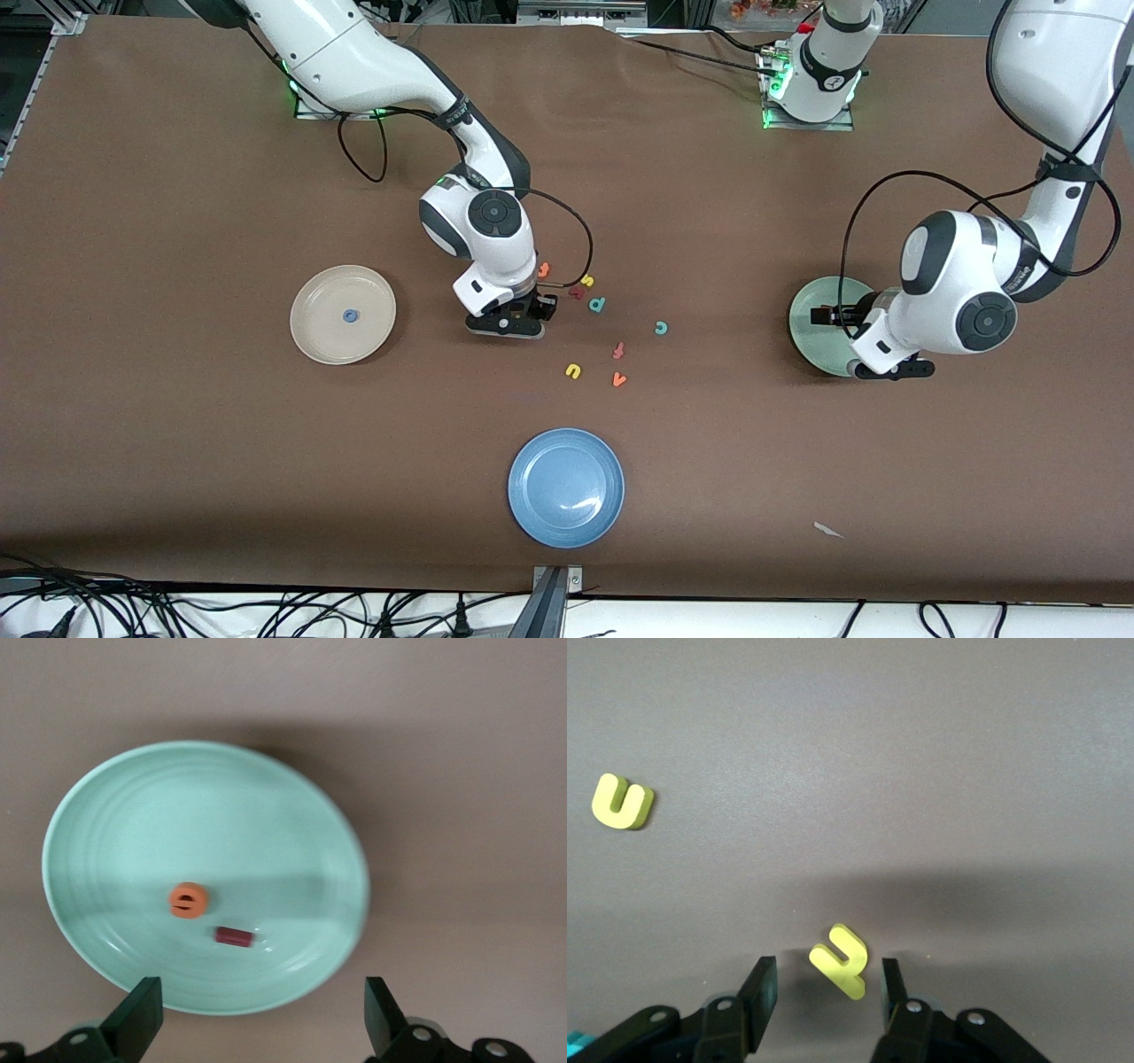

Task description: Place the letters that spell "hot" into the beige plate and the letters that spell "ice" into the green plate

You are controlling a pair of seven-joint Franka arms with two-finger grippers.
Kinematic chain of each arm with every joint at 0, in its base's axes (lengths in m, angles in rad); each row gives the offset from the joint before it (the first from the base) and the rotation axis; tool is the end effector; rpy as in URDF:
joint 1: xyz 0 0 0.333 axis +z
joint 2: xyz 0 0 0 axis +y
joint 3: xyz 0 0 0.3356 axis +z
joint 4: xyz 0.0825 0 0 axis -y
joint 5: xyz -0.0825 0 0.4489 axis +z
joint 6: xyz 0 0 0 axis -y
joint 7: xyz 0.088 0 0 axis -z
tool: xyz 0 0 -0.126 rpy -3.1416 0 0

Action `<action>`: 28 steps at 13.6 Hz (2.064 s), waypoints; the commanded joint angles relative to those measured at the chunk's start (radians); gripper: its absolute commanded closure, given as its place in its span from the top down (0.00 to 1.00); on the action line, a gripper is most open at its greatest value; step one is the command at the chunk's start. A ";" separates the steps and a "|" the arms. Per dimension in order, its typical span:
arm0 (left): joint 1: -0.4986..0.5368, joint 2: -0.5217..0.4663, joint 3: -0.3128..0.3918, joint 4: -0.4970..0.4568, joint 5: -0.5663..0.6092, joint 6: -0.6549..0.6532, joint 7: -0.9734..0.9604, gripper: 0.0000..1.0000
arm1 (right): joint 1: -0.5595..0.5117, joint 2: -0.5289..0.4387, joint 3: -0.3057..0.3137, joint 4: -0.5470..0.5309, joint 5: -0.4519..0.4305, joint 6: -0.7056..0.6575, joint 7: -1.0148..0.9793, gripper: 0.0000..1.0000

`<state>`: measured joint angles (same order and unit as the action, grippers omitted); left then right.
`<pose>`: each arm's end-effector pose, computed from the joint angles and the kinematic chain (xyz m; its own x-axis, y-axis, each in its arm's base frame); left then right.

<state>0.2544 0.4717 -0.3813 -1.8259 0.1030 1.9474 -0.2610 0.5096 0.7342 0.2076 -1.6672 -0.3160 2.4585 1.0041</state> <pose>0.6560 -0.0673 0.2290 0.9440 0.0855 -0.3188 0.0930 -0.9956 0.0086 0.5738 0.4794 0.1401 0.9886 -0.1068 0.1065 -0.1052 -0.9942 -0.0206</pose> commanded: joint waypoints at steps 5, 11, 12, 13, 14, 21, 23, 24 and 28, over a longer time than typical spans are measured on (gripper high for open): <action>-0.091 0.031 -0.122 0.019 0.009 0.125 -0.393 1.00 | 0.041 0.057 -0.016 0.034 -0.031 0.016 0.050 0.56; -0.230 0.151 -0.117 0.017 0.024 0.366 -0.648 0.92 | 0.043 0.051 -0.046 0.032 -0.068 0.017 -0.011 0.54; -0.237 0.165 -0.116 0.017 0.024 0.380 -0.662 0.89 | 0.043 0.048 -0.050 0.032 -0.068 0.016 -0.039 0.48; -0.244 0.177 -0.116 0.017 0.024 0.396 -0.667 0.86 | 0.043 0.047 -0.051 0.030 -0.068 0.014 -0.044 0.42; -0.254 0.189 -0.114 0.017 0.024 0.406 -0.669 0.81 | 0.043 0.047 -0.051 0.030 -0.068 0.013 -0.045 0.35; -0.360 0.220 -0.070 0.007 0.040 0.447 -0.767 0.71 | 0.043 0.047 -0.051 0.024 -0.068 0.013 -0.033 0.25; -0.366 0.229 -0.070 0.005 0.095 0.447 -0.802 0.70 | 0.043 0.041 -0.051 0.018 -0.066 0.010 -0.029 0.31; -0.368 0.237 -0.070 0.005 0.121 0.447 -0.822 0.70 | 0.043 0.034 -0.050 0.012 -0.063 0.010 -0.027 0.34; -0.373 0.252 -0.068 0.019 0.159 0.450 -0.850 0.63 | 0.043 0.022 -0.048 -0.013 -0.063 0.010 -0.021 0.32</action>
<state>-0.1075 0.7177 -0.4601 -1.8201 0.2307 2.3883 -1.0829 0.5406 0.7639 0.1730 -1.6500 -0.3623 2.4702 0.9656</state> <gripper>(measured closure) 0.352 0.661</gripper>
